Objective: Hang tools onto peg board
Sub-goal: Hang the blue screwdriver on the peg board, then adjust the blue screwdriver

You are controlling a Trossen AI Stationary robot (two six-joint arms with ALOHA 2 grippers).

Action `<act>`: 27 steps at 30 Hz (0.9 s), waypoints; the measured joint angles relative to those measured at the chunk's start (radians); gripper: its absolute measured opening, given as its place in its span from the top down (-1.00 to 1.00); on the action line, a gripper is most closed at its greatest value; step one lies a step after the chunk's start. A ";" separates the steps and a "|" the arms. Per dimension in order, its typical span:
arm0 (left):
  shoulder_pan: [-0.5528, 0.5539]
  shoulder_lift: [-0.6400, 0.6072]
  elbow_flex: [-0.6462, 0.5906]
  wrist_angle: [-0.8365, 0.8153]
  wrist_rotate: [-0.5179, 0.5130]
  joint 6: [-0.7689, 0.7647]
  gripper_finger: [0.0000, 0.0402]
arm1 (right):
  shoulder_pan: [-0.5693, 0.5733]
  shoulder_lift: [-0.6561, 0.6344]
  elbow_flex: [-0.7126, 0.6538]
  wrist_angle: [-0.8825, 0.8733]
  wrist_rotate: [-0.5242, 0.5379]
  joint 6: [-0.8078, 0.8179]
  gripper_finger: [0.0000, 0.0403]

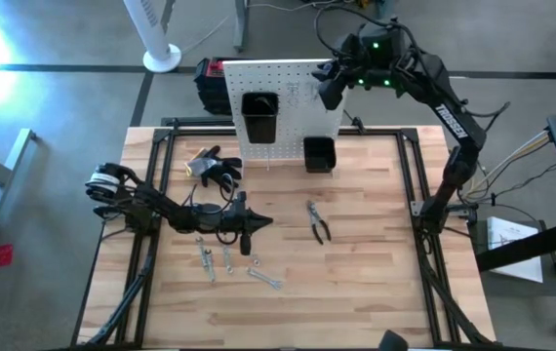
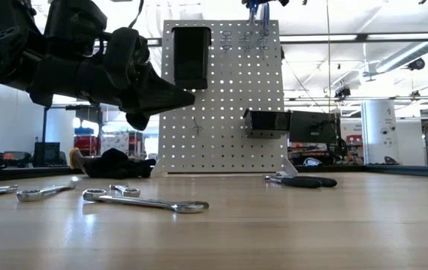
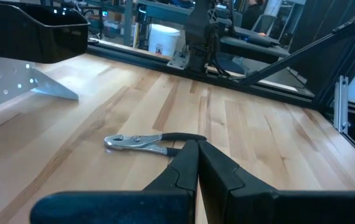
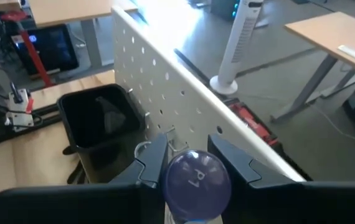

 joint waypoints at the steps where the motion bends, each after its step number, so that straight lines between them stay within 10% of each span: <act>1: 0.000 0.000 0.000 0.000 0.000 -0.002 1.00 | 0.000 0.006 0.000 -0.001 0.000 0.000 0.63; 8: 0.000 0.000 0.000 -0.003 0.000 -0.010 1.00 | 0.001 0.041 0.000 -0.001 -0.001 -0.016 0.61; 18: 0.000 0.000 0.000 -0.010 0.000 -0.010 1.00 | 0.004 0.039 -0.001 0.005 -0.002 -0.016 -0.32; 27: 0.000 0.000 0.000 -0.017 0.000 -0.010 1.00 | 0.027 -0.017 -0.001 0.006 -0.004 -0.018 -0.37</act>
